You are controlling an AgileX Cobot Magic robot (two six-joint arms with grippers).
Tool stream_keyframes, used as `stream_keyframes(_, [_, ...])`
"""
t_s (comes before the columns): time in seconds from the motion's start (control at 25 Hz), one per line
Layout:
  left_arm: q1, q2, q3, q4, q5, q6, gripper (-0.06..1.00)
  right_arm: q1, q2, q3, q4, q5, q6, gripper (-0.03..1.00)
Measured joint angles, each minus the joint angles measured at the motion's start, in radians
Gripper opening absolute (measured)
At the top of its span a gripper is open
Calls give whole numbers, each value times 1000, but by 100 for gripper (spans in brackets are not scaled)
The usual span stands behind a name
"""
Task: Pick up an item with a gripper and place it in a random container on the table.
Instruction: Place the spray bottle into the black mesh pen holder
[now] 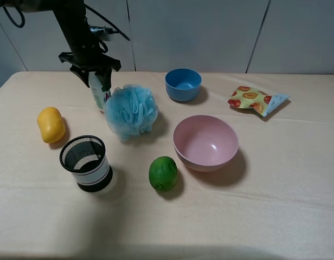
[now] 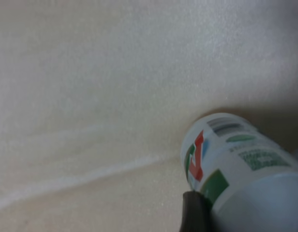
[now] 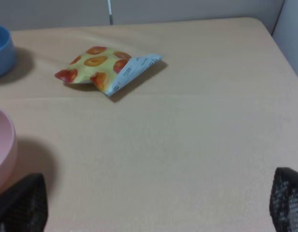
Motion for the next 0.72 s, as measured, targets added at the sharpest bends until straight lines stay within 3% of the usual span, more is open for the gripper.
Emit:
stream_keyframes(0.28, [-1, 2, -145, 1, 78, 0, 52, 0, 0, 0, 0, 0, 0, 69])
stream_keyframes(0.72, [-1, -99, -157, 0, 80, -14, 52, 0, 0, 0, 0, 0, 0, 69])
